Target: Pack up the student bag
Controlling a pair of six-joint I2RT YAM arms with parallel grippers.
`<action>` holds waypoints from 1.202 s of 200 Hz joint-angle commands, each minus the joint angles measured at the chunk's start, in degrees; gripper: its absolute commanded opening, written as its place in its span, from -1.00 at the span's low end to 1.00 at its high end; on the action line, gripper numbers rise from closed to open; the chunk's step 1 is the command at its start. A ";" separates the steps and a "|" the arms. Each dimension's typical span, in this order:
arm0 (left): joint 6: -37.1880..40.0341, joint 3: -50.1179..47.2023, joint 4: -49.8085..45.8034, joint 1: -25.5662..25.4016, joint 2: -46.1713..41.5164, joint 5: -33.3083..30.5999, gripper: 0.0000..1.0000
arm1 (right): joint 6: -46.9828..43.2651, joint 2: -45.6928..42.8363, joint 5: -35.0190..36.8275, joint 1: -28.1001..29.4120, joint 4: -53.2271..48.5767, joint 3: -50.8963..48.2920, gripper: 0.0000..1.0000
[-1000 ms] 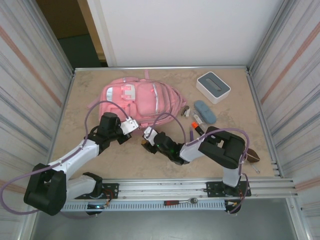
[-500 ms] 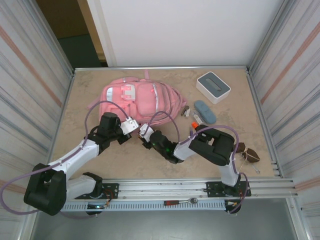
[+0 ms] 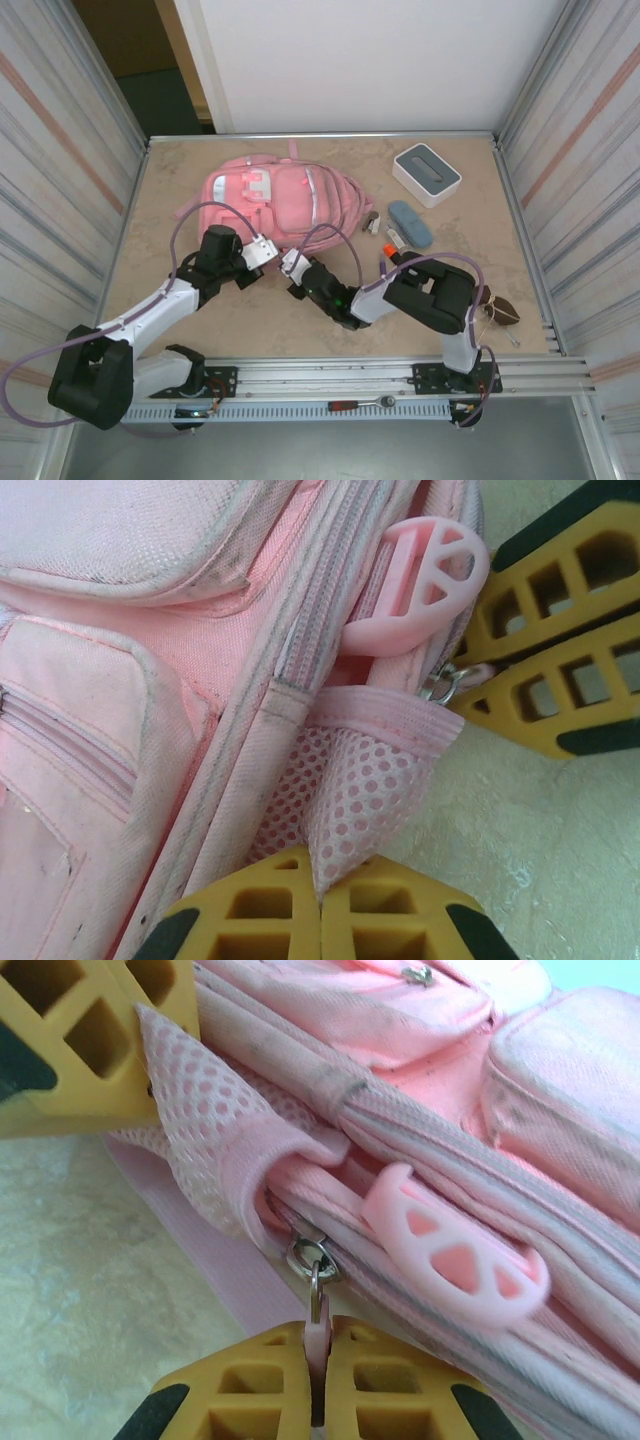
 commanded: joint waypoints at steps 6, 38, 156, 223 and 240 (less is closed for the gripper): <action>0.04 1.09 2.52 0.55 -0.54 -1.87 -1.00 | 3.48 -6.17 2.05 0.05 -7.41 -2.42 -1.00; 0.39 0.92 2.36 1.36 -0.63 -3.96 -1.00 | 10.01 -12.17 1.28 -3.03 -17.37 -5.72 -1.00; 5.07 -0.47 3.00 -2.37 -3.71 0.13 -0.27 | 20.19 -26.56 -20.27 -11.83 -31.27 -6.71 -1.00; 10.16 1.26 10.52 -14.27 1.27 -4.82 0.22 | 24.11 -31.29 -26.60 -12.17 -32.28 -4.19 -1.00; 10.63 2.80 11.19 -15.49 4.64 -5.66 0.21 | 25.15 -31.71 -27.64 -12.27 -32.26 -3.69 -1.00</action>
